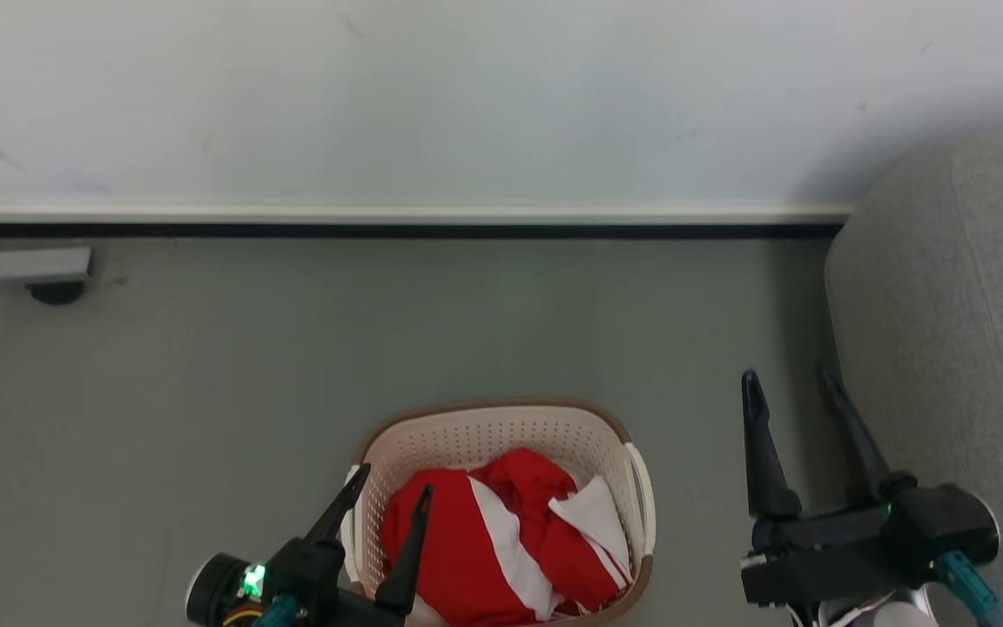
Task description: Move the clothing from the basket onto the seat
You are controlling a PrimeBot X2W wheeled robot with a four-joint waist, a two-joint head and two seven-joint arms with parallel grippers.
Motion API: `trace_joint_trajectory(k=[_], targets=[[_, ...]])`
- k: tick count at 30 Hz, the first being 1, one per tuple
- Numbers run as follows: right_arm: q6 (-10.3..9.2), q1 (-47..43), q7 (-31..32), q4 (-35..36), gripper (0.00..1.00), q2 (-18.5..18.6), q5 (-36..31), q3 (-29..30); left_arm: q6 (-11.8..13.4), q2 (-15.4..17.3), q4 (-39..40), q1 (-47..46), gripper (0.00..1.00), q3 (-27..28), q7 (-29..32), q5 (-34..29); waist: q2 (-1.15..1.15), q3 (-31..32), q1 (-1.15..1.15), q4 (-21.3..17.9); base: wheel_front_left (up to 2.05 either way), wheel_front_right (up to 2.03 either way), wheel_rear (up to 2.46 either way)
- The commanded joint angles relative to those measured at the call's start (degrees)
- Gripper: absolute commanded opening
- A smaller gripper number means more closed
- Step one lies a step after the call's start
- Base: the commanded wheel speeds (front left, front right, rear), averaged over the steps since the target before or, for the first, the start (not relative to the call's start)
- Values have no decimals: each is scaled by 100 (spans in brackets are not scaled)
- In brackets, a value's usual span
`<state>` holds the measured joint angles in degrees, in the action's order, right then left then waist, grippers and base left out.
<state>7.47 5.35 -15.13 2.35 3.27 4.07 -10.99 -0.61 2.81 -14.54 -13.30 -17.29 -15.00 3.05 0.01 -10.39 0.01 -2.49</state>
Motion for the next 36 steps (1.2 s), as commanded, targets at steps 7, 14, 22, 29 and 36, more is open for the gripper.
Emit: trace_joint_trajectory(k=[7, 14, 22, 29, 36], targets=[[4, 605, -8, 209, 100, -27, 96, -97, -214, 178, -870, -771, 100, -139, -21, -318, -1, -1108, -1, -530, 0, 0, 0], [4, 1109, -8, 584, 100, -43, 241, -175, -288, 419, -1975, -1627, 100, -369, -21, -618, -1, -1841, -1, -889, 0, 0, 0], [4, 1658, -8, 988, 100, -45, 530, -307, -352, 725, -3173, -2699, 100, -914, -21, -1245, -1, -2663, -1, -1232, 0, 0, 0], [4, 1916, -8, 1272, 100, -45, 856, -424, -322, 933, -3989, -3398, 100, -1325, -7, -1675, -1, -3180, -1, -1514, 0, 0, 0], [4, 2036, -8, 1325, 100, -45, 1173, -550, -313, 1047, -4553, -3912, 100, -1552, 154, -1912, -1, -3564, -1, -1774, 0, 0, 0]])
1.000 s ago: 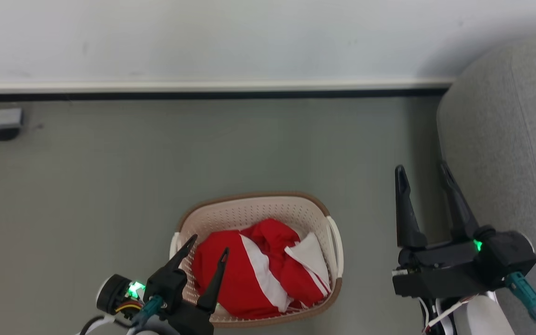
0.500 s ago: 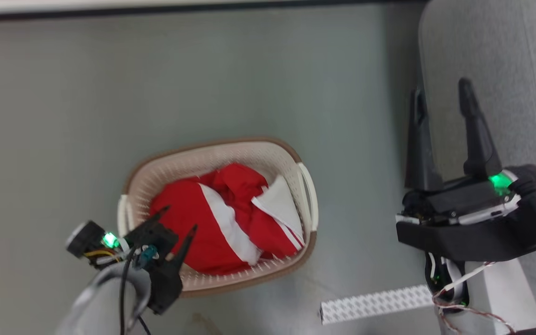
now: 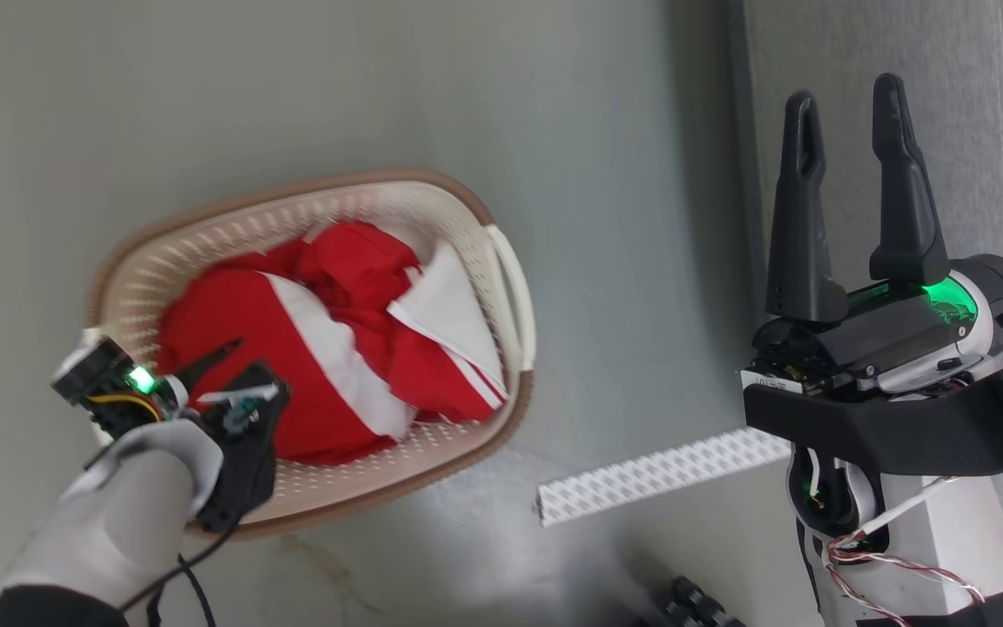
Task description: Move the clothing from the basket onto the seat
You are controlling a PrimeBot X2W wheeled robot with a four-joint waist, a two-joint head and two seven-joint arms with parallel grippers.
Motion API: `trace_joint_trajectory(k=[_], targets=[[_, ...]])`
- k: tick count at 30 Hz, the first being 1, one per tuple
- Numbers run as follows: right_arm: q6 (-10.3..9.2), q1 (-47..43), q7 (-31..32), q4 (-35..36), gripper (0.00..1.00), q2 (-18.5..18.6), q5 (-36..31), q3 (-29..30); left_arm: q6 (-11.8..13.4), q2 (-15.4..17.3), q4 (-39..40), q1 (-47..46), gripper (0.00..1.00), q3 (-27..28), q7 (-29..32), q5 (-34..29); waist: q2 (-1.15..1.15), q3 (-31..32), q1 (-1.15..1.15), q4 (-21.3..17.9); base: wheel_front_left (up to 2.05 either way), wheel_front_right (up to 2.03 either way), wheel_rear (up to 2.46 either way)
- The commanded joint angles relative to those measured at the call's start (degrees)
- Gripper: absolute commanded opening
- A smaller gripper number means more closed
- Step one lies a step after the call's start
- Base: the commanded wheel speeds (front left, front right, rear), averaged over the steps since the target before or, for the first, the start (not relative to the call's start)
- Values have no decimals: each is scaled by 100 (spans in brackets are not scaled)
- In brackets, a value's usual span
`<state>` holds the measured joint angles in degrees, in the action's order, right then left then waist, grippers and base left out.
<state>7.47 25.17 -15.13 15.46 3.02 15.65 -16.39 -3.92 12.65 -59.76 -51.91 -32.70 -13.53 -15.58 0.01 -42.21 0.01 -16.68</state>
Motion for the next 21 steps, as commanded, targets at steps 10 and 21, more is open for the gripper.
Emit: trace_joint_trajectory(k=[10, 21], targets=[[4, 272, -8, 325, 100, -19, 543, 1, 214, 255, -767, -631, 100, -322, 586, -326, -1, -911, -1, -786, 0, 0, 0], [4, 302, -8, 829, 100, -19, 874, -92, 685, 448, -1011, -910, 100, -380, 774, -293, -1, -1249, -1, -1007, 0, 0, 0]])
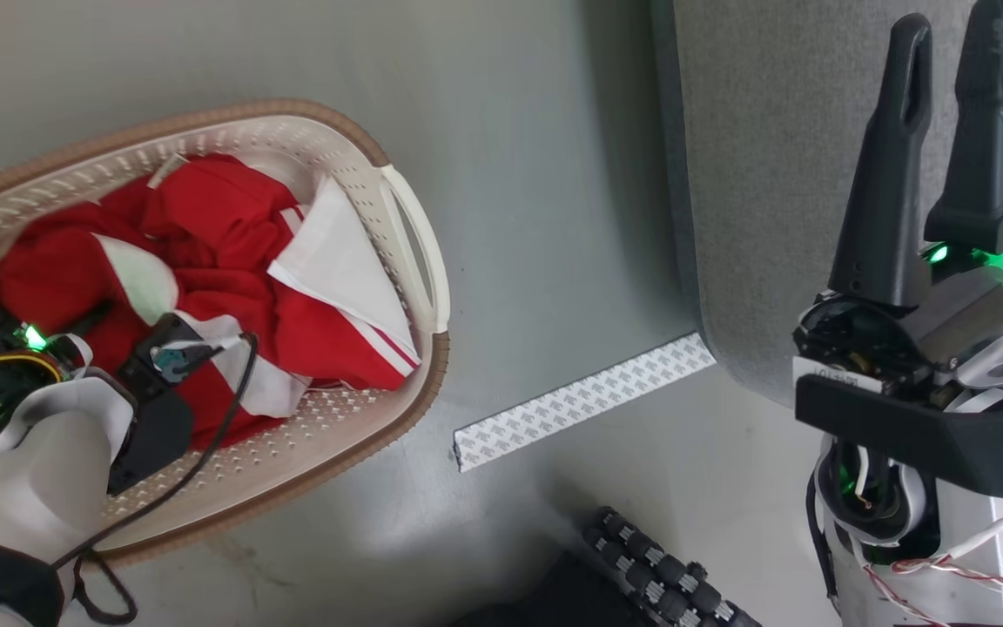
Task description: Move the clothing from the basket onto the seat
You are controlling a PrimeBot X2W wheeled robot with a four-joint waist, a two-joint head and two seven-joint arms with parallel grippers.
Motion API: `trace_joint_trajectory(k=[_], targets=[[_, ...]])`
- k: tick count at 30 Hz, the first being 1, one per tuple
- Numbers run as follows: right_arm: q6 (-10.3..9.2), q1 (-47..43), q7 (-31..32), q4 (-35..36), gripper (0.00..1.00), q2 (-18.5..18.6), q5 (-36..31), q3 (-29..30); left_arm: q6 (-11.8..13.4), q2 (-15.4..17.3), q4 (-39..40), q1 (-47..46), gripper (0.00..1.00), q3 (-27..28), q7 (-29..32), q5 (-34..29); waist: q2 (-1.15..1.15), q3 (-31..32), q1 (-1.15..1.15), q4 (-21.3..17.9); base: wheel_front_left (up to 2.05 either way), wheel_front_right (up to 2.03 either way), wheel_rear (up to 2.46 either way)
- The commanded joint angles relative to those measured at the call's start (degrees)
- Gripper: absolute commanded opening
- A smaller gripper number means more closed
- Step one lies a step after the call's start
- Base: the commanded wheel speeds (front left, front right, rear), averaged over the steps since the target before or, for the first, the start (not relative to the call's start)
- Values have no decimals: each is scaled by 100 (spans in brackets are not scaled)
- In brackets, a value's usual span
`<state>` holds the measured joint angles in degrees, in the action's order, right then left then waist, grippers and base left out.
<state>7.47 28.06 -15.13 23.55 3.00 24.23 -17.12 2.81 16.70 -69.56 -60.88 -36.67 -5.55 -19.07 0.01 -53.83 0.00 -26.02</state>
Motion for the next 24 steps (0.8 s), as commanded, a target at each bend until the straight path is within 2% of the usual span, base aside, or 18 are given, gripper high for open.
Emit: trace_joint_trajectory(k=[1, 2, 3, 7, 24], targets=[[4, -1, -8, 16, 100, -18, 35, -32, 3, 33, -34, -15, 100, 32, -63, 84, -1, -98, 0, -67, 0, 0, 0], [4, -11, -8, 13, 100, -17, 45, -49, -66, 32, -69, -18, 100, 9, -20, 78, -1, -106, 0, -66, 0, 0, 0], [4, -12, -8, 12, 100, -17, 42, -65, -109, 32, -101, -37, 0, 3, 17, 109, -1, -111, 0, -64, 0, 0, 0], [4, -1, -8, -16, 100, -18, 4, -90, -167, -37, -108, -56, 0, -25, -115, 188, -1, -94, 0, -20, 0, 0, 0], [4, -156, -8, -226, 100, -15, -315, 63, -8, -245, 356, 508, 0, 201, -893, 844, -1, 454, 0, 384, 0, 0, 0]])
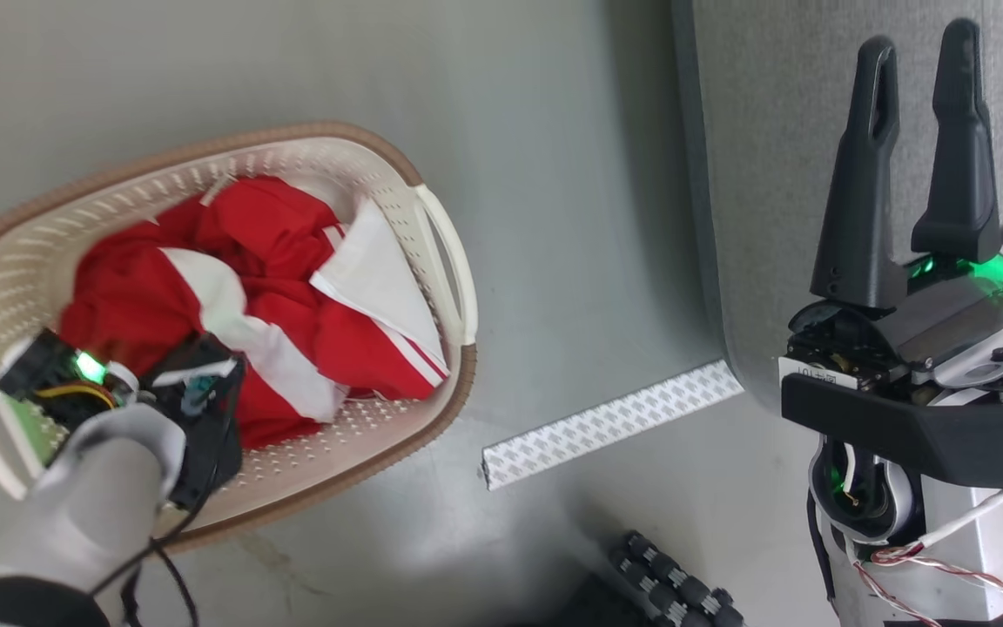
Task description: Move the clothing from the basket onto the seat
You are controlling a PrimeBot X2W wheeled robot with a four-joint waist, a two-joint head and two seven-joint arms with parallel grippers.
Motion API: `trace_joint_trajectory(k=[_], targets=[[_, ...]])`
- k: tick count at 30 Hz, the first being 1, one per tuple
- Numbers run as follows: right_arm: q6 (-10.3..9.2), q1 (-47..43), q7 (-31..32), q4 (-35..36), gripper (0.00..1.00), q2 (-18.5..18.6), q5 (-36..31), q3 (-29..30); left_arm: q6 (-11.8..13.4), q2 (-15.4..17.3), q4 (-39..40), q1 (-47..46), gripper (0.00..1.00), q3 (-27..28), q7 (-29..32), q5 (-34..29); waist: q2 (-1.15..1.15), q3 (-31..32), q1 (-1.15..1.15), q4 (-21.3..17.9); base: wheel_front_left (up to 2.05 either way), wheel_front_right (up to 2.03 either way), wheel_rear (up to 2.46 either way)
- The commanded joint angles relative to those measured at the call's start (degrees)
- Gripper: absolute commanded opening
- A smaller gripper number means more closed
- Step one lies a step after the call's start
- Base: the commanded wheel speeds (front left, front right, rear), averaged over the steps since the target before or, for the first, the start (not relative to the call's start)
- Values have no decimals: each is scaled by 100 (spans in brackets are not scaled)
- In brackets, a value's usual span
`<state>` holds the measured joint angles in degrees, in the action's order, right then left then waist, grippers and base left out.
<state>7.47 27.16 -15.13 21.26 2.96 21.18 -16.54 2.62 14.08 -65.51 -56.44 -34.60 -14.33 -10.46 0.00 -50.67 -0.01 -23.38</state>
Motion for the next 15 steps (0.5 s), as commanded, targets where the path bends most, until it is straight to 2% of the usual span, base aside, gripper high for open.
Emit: trace_joint_trajectory(k=[1, 6, 15], targets=[[4, -89, -8, -20, 100, -11, -10, 19, -12, 14, 55, 146, 0, 26, -38, 48, 0, 203, 1, 164, 0, 0, 0], [4, -213, -8, -188, 100, -10, -124, 127, -72, -67, 884, 632, 0, 202, -94, 483, 0, 622, 1, 478, 0, 0, 0], [4, -554, -8, -559, 100, -5, -691, 157, 45, -69, 2641, 1724, 0, 442, -90, 1117, 0, 1515, 1, 994, 0, 0, 0]])
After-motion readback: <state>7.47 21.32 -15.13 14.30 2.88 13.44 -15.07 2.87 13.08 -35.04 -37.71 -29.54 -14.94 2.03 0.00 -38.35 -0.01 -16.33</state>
